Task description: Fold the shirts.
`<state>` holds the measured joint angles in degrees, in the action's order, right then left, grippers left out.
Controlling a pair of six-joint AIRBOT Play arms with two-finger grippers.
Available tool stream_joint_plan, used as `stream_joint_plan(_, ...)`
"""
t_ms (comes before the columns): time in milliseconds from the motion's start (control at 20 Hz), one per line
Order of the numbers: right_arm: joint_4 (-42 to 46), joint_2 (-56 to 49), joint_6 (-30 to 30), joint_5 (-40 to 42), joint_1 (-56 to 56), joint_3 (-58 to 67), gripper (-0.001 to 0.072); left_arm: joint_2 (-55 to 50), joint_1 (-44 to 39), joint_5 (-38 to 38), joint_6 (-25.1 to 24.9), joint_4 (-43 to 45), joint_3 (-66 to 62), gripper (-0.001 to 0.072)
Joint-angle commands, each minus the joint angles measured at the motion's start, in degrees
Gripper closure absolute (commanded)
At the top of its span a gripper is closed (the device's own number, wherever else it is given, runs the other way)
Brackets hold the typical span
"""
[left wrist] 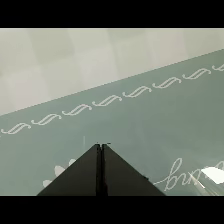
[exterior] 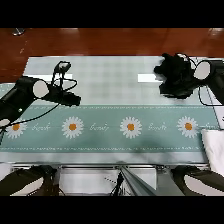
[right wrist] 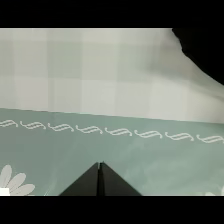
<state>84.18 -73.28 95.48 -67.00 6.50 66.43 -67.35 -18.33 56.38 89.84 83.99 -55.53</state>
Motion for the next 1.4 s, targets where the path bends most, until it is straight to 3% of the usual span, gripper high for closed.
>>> stream_joint_plan(0, 0.0, 0.0, 0.0, -0.02, 0.04, 0.0, 0.0686, -0.04, -0.02, 0.0, 0.0, 0.02, 0.0, 0.0687)
stream_joint_plan(750, 0.0, 0.0, 0.0, -0.02, 0.04, 0.0, 0.0686, -0.04, -0.02, 0.0, 0.02, 0.02, 0.0, 0.0687)
stream_joint_plan(1050, -0.26, 0.0, 0.02, 1.05, 0.04, 0.0, 0.0686, -0.04, -0.02, -3.91, 0.02, 0.02, 0.0, 0.0687)
stream_joint_plan(1350, 0.02, 0.0, 0.28, 7.39, 0.02, 0.0, 0.0685, -0.22, -0.02, -4.96, 0.0, 0.04, 0.02, 0.0686)
